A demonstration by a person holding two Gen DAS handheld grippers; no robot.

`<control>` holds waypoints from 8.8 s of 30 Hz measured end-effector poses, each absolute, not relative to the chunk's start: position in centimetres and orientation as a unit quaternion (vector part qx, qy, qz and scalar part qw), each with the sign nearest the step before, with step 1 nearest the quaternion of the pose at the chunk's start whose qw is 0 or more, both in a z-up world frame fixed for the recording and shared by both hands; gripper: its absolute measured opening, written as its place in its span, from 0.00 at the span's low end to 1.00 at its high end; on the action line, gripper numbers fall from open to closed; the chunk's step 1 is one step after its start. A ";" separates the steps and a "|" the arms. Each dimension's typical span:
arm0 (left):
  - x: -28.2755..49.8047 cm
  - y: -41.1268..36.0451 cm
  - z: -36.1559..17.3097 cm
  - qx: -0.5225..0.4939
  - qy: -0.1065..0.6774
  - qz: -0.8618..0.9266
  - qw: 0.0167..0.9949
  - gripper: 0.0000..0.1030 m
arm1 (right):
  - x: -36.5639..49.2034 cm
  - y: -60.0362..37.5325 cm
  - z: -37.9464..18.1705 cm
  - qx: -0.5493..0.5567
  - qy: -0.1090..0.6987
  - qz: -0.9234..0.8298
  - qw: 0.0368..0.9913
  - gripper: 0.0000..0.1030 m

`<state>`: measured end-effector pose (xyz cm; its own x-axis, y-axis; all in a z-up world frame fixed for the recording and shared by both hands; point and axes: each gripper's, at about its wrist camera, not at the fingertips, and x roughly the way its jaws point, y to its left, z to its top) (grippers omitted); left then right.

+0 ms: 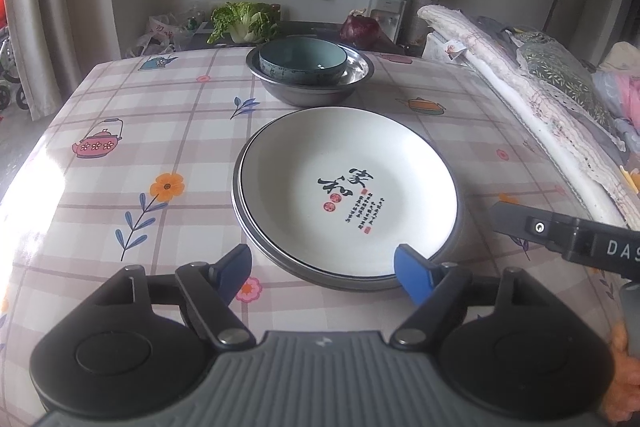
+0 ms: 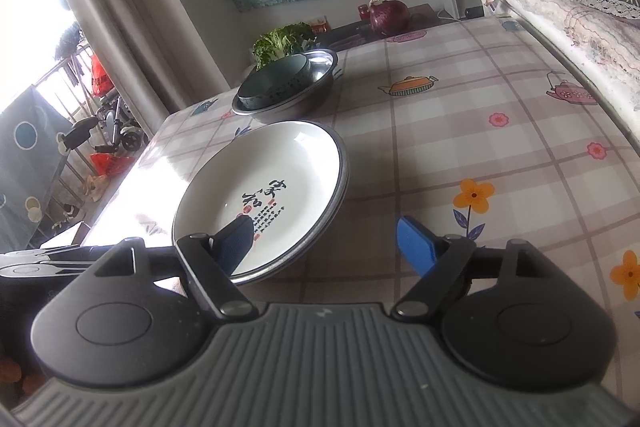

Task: Organize plates and bowls
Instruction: 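Move both grippers to the nested teal and steel bowls, then close both grippers on the rim of the steel bowl holding the teal bowl, then lift the nested bowls with both grippers and carry them over the plate stack, then lower the nested bowls onto the plate stack and open both grippers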

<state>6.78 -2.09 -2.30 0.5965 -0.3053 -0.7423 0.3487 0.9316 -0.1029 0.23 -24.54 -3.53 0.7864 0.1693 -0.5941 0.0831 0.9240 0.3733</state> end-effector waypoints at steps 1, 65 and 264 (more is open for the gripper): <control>6.8 -2.1 -2.3 0.027 0.410 -0.185 0.893 0.78 | 0.2 -24.6 -3.5 0.193 0.325 0.024 0.926 0.77; 27.3 -0.4 -1.3 -0.042 0.389 -0.139 0.909 0.56 | 20.8 -31.1 -2.3 0.221 0.312 0.061 0.922 0.60; 15.4 0.8 -3.6 -0.062 0.421 -0.178 0.887 0.14 | 10.8 -24.5 -5.4 0.193 0.364 0.064 0.909 0.11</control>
